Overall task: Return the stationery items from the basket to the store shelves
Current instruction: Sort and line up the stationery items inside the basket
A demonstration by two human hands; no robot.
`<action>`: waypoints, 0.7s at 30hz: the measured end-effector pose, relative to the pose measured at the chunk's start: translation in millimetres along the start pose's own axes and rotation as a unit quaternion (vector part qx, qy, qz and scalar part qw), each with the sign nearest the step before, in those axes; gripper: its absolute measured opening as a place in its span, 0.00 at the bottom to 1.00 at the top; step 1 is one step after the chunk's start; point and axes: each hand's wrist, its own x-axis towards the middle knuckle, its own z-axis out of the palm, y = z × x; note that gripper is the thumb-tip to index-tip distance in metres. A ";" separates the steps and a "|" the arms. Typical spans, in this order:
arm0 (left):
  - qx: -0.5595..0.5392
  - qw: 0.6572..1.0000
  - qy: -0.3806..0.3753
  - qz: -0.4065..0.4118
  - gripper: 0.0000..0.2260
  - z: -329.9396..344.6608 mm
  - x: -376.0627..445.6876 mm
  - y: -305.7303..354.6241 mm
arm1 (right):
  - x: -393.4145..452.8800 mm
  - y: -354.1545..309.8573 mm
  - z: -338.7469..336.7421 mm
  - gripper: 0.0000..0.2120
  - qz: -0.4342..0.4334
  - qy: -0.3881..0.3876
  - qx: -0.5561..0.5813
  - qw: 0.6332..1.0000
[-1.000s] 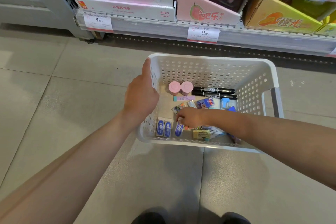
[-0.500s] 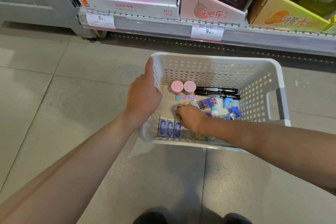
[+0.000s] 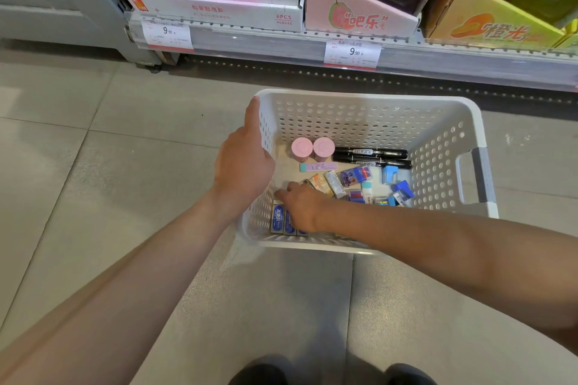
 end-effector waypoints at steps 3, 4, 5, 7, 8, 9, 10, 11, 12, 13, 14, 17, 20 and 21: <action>0.002 1.000 0.000 -0.002 0.34 0.9 0.6 -1.2 | 2.1 -2.0 2.0 0.27 0.003 -0.024 -0.003 1.000; 0.003 1.000 0.002 -0.002 0.34 1.6 0.8 -1.7 | 3.5 -1.9 2.4 0.27 0.005 -0.028 -0.004 1.000; 0.003 1.000 0.002 -0.001 0.34 1.3 0.7 -1.5 | 4.3 -1.5 2.1 0.27 0.005 -0.032 -0.003 0.999; -0.002 1.000 0.002 0.002 0.34 1.3 0.6 -1.0 | 5.1 1.1 0.1 0.27 0.002 -0.040 0.009 0.999; -0.004 1.000 0.003 0.002 0.34 1.3 0.9 -1.1 | 4.9 2.9 -1.6 0.28 -0.001 -0.048 0.019 0.999; -0.006 1.000 0.003 0.003 0.33 1.0 0.8 -0.8 | 4.3 4.8 -3.6 0.28 -0.004 -0.055 0.029 0.998; -0.007 1.000 0.004 0.002 0.33 0.8 0.6 -0.5 | 3.8 7.1 -4.8 0.29 -0.008 -0.060 0.041 0.997; -0.008 1.000 0.005 0.002 0.33 0.9 0.5 -0.4 | 3.4 9.1 -5.2 0.29 -0.009 -0.063 0.052 0.997; -0.008 1.000 0.006 0.003 0.33 1.2 0.5 -0.8 | 3.4 10.8 -4.4 0.29 -0.007 -0.061 0.064 0.996; -0.009 1.000 0.007 0.003 0.33 1.0 0.2 -0.9 | 3.4 12.1 -2.9 0.28 -0.007 -0.058 0.071 0.996; -0.008 1.000 0.006 0.004 0.32 1.3 0.2 -1.3 | 3.8 13.0 -0.9 0.27 -0.009 -0.055 0.072 0.996; -0.010 1.000 0.002 0.008 0.33 1.1 0.2 -1.1 | 5.7 14.7 3.6 0.26 -0.008 -0.053 0.061 0.997; -0.010 1.000 0.001 0.005 0.33 0.9 0.7 -1.7 | 4.4 15.3 0.6 0.25 -0.020 -0.063 0.054 0.996; -0.010 1.000 0.002 0.005 0.32 1.2 0.8 -2.4 | 1.5 16.9 -2.0 0.26 -0.028 -0.065 0.055 0.996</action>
